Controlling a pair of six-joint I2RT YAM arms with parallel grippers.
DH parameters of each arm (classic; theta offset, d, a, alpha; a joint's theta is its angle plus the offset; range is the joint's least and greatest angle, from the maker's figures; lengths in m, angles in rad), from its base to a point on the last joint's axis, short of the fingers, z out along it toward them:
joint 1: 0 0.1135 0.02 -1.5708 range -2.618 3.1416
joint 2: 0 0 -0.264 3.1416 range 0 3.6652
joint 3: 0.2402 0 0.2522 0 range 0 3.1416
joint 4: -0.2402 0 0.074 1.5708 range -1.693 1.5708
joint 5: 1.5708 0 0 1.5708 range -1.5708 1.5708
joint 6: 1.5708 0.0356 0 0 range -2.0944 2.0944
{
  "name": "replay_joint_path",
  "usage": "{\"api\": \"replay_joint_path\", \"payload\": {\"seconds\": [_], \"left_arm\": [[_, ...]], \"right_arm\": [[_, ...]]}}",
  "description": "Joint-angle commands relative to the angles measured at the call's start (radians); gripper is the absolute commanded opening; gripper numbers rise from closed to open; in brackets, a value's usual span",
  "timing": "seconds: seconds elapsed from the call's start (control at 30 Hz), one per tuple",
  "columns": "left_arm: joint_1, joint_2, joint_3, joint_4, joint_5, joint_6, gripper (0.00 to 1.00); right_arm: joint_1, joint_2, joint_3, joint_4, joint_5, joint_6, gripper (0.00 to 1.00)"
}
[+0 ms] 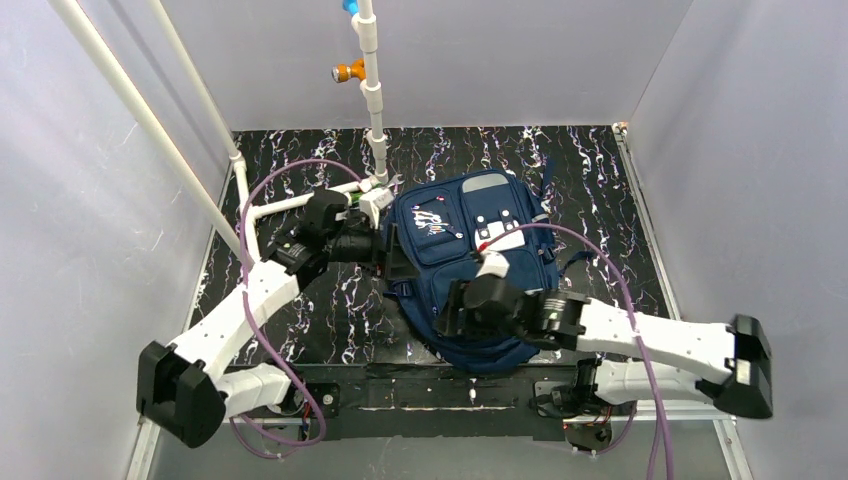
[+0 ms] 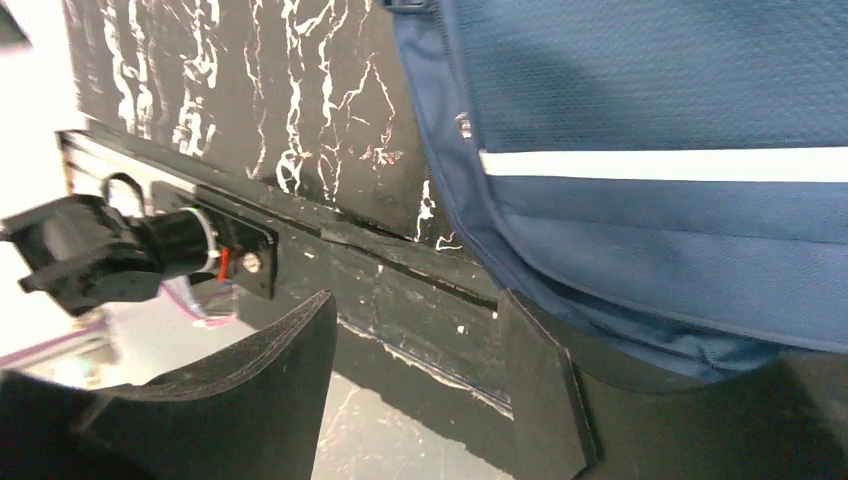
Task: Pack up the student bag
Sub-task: Zip the student bag at the center of the board.
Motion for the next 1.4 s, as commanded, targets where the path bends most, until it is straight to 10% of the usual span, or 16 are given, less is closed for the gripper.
{"api": "replay_joint_path", "payload": {"seconds": [0.0,0.1,0.43,1.07,1.37], "left_arm": [[0.025,-0.019,-0.043,0.068,-0.127,-0.425,0.59],[0.002,0.074,-0.050,0.121,-0.128,-0.561,0.46],[-0.183,0.211,-0.053,0.124,-0.391,-0.610,0.58],[-0.205,0.313,0.028,0.094,-0.386,-0.561,0.00],[-0.191,0.292,0.009,0.104,-0.359,-0.582,0.00]], "right_arm": [[0.211,0.169,0.185,-0.152,0.457,0.036,0.66],[0.312,0.261,0.250,-0.257,0.612,0.115,0.65],[0.347,0.246,0.171,-0.192,0.668,0.171,0.57],[0.349,0.461,0.192,-0.067,0.739,0.088,0.43],[0.332,0.550,0.204,-0.020,0.728,0.113,0.28]]}}
